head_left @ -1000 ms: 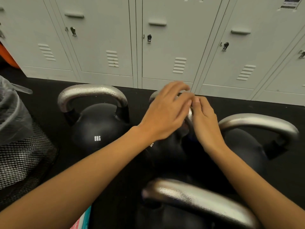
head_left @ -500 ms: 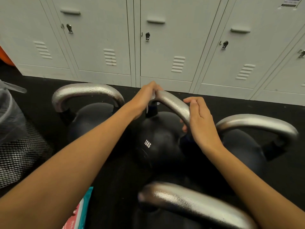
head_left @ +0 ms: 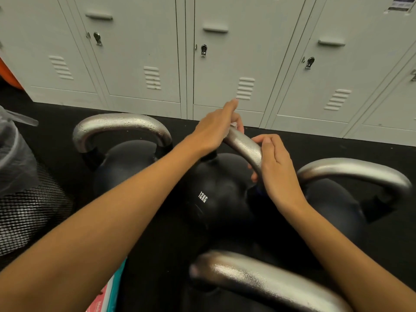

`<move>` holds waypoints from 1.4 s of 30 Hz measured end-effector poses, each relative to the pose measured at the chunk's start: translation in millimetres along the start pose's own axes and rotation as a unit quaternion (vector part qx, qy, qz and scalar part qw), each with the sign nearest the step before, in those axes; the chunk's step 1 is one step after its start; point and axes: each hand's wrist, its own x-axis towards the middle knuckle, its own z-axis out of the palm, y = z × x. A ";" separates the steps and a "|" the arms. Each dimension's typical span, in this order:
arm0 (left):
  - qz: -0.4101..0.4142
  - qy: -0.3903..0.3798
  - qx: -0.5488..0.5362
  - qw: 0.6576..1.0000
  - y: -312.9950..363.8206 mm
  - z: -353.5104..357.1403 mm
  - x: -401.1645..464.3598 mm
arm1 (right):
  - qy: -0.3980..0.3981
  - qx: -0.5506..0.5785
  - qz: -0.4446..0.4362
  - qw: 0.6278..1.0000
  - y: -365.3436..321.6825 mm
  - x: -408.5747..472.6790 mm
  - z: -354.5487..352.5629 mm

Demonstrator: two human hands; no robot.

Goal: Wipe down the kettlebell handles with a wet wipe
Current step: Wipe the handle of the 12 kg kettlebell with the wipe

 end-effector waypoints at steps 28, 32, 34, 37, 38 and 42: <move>-0.035 0.152 -0.298 0.942 -23.8 32.5 -40.4 | -0.006 0.020 -0.010 1.000 2.6 -1.2 0.5; -0.129 0.147 -0.324 0.926 -39.6 30.0 -46.9 | -0.005 0.019 -0.012 1.000 2.8 -1.4 0.1; -0.135 0.156 -0.339 0.918 -40.1 29.8 -51.5 | -0.006 0.019 -0.011 1.000 3.4 -1.3 -0.1; -0.133 0.159 -0.381 0.901 -28.7 35.9 -62.4 | -0.004 0.017 -0.009 1.000 4.1 -1.1 -0.4; -0.132 0.155 -0.384 0.901 -25.0 40.3 -64.2 | -0.001 0.018 -0.009 1.000 3.9 -1.3 -0.3; -0.128 0.139 -0.409 0.893 -2.5 56.6 -62.1 | 0.000 0.015 -0.011 1.000 3.8 -1.1 -0.3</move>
